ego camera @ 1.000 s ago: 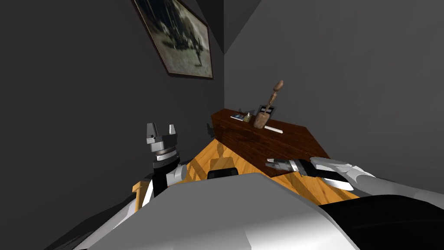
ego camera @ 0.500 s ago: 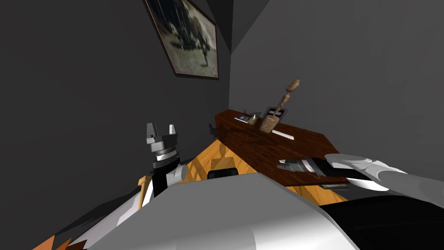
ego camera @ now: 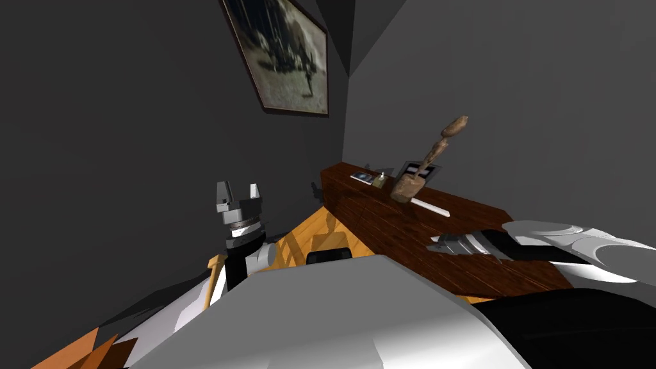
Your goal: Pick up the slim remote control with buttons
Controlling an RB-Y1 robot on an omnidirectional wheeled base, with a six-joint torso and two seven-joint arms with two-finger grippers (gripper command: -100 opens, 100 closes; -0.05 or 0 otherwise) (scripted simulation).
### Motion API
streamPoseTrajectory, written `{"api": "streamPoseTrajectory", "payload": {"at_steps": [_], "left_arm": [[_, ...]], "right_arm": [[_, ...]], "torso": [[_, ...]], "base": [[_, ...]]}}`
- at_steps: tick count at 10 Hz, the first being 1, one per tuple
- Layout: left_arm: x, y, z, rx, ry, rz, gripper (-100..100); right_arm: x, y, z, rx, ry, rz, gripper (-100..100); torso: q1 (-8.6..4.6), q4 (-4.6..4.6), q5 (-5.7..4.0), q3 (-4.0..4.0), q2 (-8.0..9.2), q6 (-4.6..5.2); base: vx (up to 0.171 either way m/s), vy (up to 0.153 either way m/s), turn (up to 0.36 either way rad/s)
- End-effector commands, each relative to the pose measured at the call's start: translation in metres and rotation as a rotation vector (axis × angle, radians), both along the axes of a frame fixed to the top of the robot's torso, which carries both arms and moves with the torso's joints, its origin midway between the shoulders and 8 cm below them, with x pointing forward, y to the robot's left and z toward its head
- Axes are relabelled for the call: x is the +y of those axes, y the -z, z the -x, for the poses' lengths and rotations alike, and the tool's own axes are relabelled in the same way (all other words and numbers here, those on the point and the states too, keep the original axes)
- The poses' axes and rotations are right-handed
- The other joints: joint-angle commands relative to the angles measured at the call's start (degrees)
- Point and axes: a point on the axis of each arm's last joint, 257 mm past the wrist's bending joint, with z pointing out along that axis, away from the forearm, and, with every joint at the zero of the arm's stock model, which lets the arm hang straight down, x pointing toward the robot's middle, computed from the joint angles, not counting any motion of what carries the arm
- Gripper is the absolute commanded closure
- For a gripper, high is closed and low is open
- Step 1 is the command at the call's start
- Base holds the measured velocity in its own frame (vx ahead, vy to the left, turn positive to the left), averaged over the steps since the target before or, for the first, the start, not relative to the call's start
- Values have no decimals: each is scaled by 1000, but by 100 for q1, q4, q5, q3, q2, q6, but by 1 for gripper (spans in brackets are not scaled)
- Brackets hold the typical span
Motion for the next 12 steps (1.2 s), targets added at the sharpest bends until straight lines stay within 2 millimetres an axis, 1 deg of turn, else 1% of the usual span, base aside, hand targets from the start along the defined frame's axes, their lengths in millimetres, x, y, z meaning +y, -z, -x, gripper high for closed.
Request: {"api": "streamPoseTrajectory", "payload": {"at_steps": [1, 2, 3, 4, 5, 6, 7, 8, 9, 10, 12], "left_arm": [[0, 0, 0, 0, 0, 0, 0], [0, 0, 0, 0, 0, 0, 0], [0, 0, 0, 0, 0, 0, 0], [0, 0, 0, 0, 0, 0, 0], [0, 0, 0, 0, 0, 0, 0], [0, 0, 0, 0, 0, 0, 0], [0, 0, 0, 0, 0, 0, 0], [0, 0, 0, 0, 0, 0, 0], [0, 0, 0, 0, 0, 0, 0], [0, 0, 0, 0, 0, 0, 0], [0, 0, 0, 0, 0, 0, 0]], "right_arm": [[-28, -12, 13, 37, 6, 77, -100], [-32, -17, 12, 38, 1, 90, -100], [-56, -26, 23, 71, 6, 154, -100], [-75, -32, 35, 101, 11, 207, -100], [-72, -31, 30, 88, 10, 199, -100], [-75, -32, 35, 101, 11, 207, -100], [-103, -39, 59, 156, 23, 285, -100], [-101, -38, 58, 156, 21, 281, -100], [-112, -38, 70, 179, 29, 311, -100], [-117, -36, 81, 200, 34, 328, -100], [-121, -28, 100, 234, 42, 342, -100]], "torso": [[0, 0, 0, 0, 0, 0], [-13, -2, -1, -6, -11, -6], [-9, -2, -3, -4, -7, 0], [-15, -2, -3, -5, -8, -5], [-33, -5, -8, -11, -20, -7], [-22, -3, -7, -8, -13, 2], [1, 1, -3, 3, 6, 4], [-25, -3, -3, -8, -14, -9], [-52, -6, -15, -15, -25, -1], [-53, -6, -15, -15, -26, -1], [-56, -6, -17, -15, -24, -1]], "base": [[123, -101, 206], [100, -91, 102], [100, -105, 180], [139, -152, 333], [106, -125, 95], [48, -56, -60], [128, -151, 292], [151, -225, 239], [138, -208, 146], [145, -216, 185], [113, -211, 181]]}}
